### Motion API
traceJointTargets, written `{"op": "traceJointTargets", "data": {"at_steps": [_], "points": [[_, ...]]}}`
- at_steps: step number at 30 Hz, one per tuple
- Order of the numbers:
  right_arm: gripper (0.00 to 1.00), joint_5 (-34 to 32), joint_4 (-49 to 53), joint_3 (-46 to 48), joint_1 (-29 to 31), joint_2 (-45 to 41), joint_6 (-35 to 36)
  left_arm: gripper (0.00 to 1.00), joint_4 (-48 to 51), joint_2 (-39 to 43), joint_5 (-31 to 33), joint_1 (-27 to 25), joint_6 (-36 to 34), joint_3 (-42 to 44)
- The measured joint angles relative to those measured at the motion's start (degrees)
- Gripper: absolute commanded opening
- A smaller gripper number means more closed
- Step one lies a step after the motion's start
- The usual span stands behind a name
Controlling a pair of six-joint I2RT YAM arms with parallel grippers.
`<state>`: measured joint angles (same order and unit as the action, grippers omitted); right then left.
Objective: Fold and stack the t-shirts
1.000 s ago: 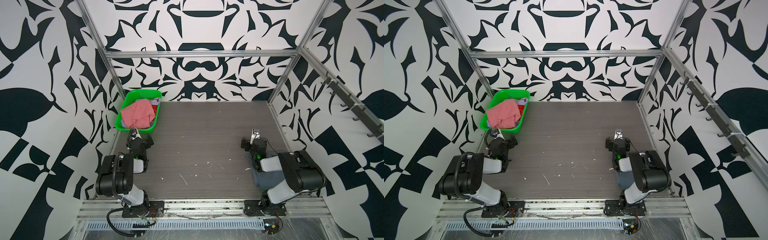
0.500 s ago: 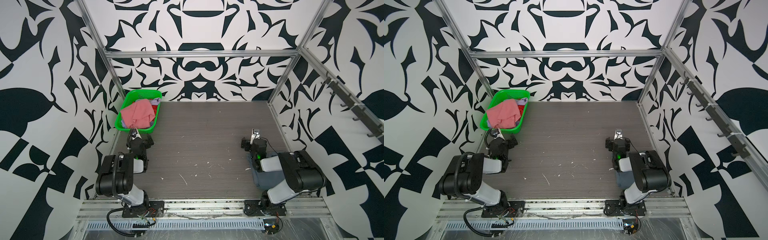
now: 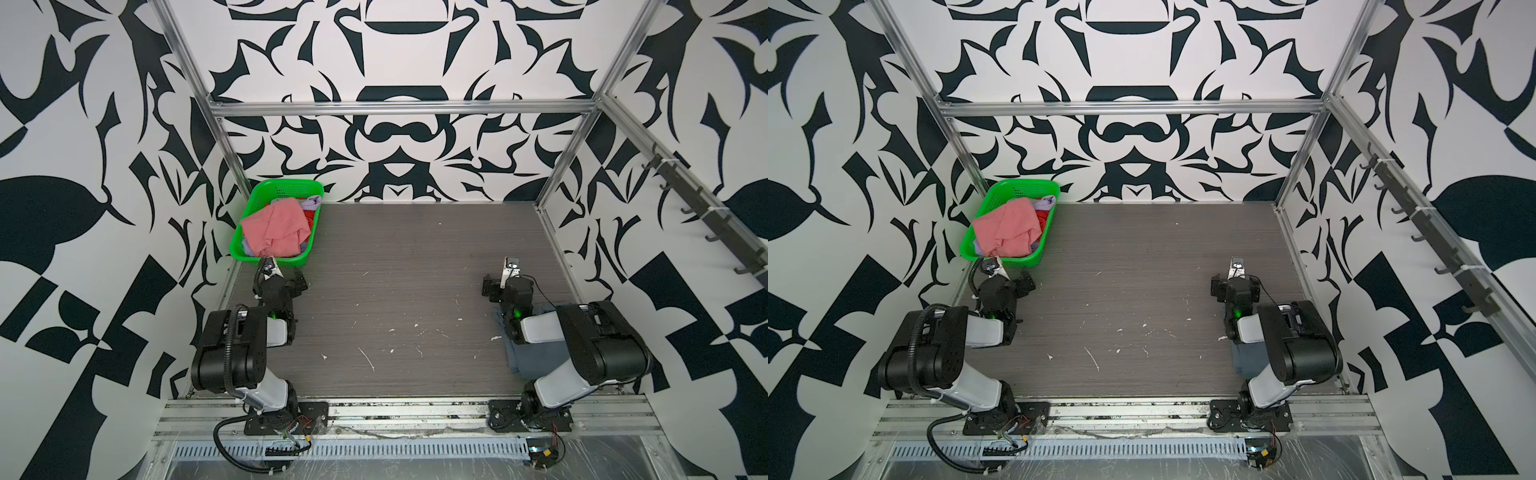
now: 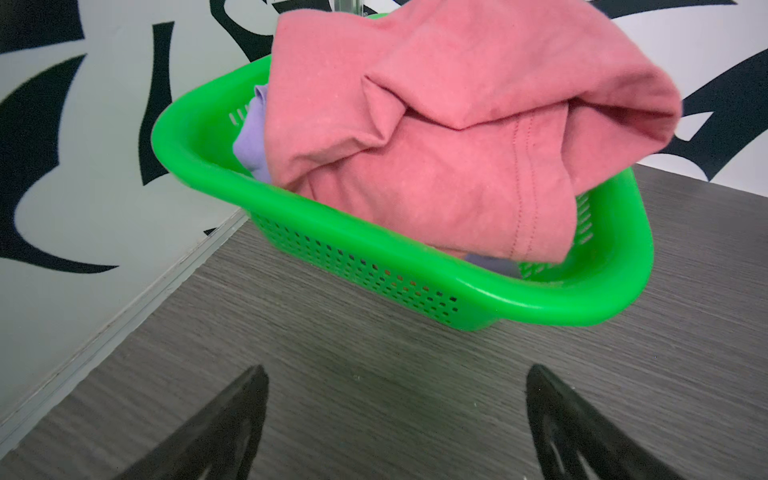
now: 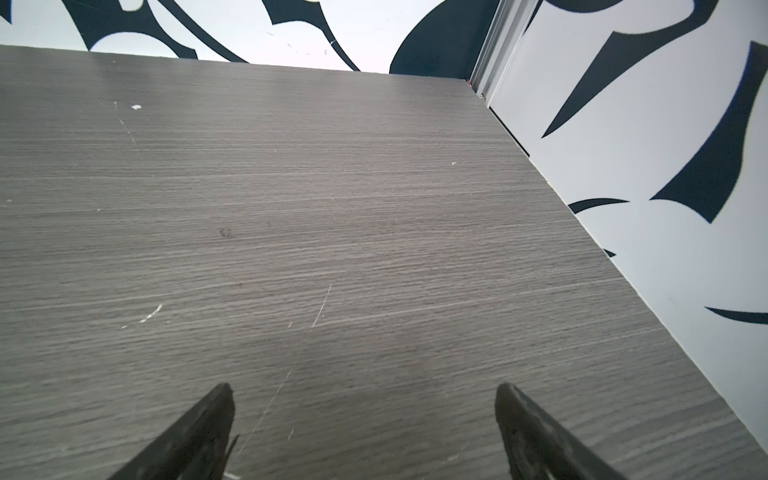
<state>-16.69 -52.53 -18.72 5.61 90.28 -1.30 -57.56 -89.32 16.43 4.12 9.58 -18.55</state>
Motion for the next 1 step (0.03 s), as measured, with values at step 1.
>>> {"op": "traceJointTargets", "data": {"at_steps": [1], "points": [[1.0, 0.0, 0.0, 0.0, 0.0, 0.0, 0.0, 0.99, 0.0, 0.0, 0.02, 0.0, 0.0, 0.0]]}}
